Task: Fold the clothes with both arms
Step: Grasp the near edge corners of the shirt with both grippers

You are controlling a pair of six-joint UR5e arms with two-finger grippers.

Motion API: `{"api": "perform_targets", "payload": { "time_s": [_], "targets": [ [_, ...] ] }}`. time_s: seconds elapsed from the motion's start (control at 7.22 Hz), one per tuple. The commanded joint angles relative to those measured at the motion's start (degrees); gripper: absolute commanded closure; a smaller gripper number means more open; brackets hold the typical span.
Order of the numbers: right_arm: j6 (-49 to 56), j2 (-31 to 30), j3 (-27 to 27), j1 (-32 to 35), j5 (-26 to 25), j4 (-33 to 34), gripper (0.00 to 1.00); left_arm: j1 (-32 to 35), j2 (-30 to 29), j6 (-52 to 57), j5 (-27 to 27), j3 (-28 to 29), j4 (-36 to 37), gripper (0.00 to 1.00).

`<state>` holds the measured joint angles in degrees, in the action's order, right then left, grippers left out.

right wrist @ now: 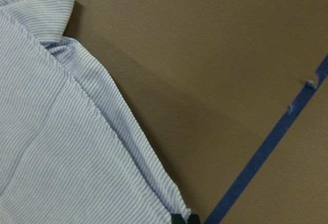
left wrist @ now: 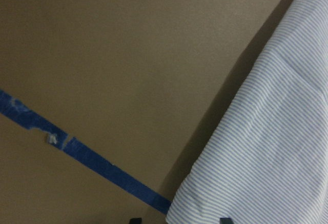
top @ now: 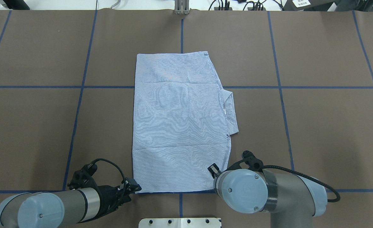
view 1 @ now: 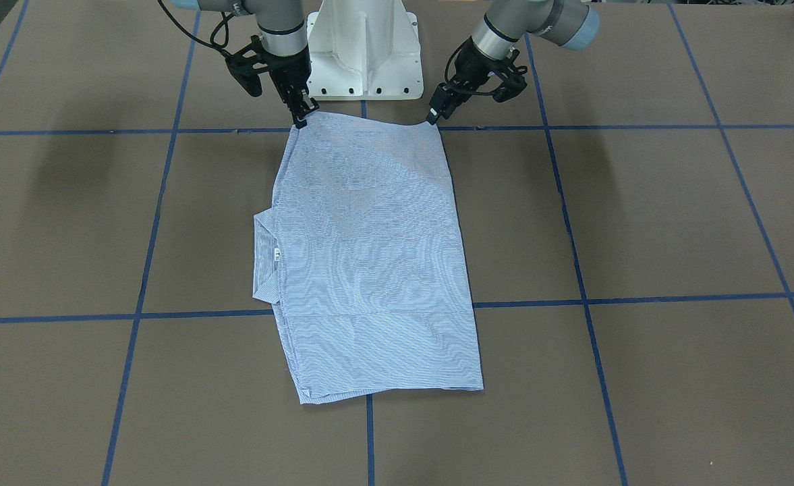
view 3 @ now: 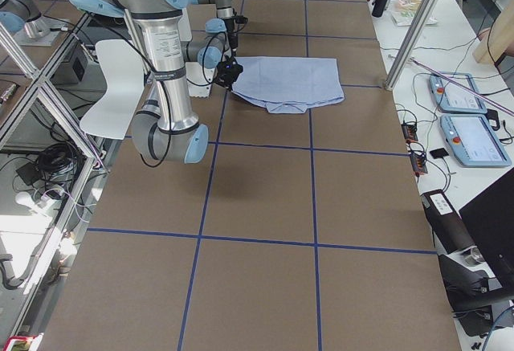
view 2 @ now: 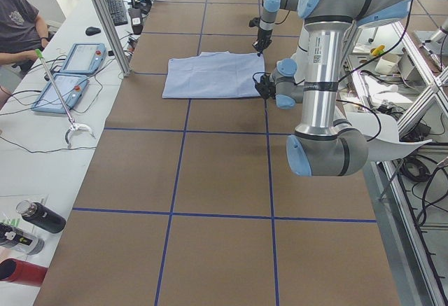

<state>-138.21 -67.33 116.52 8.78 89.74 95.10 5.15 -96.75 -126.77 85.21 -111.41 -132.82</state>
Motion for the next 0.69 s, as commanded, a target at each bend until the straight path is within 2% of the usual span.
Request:
{"api": "perform_targets", "payload": {
  "time_s": [0.0,0.28,0.42,0.55],
  "targets": [
    [0.05,0.01,0.03,0.0,0.0,0.09,1.0,-0.14,-1.42,0.03,0.04,1.1,1.16,0.44],
    [0.05,0.01,0.03,0.0,0.0,0.09,1.0,-0.05,-1.86,0.21,0.04,1.81,1.25,0.52],
    [0.05,0.01,0.03,-0.08,0.0,0.09,1.0,-0.05,-2.12,-0.14,-0.05,1.81,1.25,0.79],
    [0.05,-0.08,0.03,-0.08,0.0,0.18,1.0,0.03,-2.04,-0.14,-0.05,1.81,1.25,1.0]
  ]
}}
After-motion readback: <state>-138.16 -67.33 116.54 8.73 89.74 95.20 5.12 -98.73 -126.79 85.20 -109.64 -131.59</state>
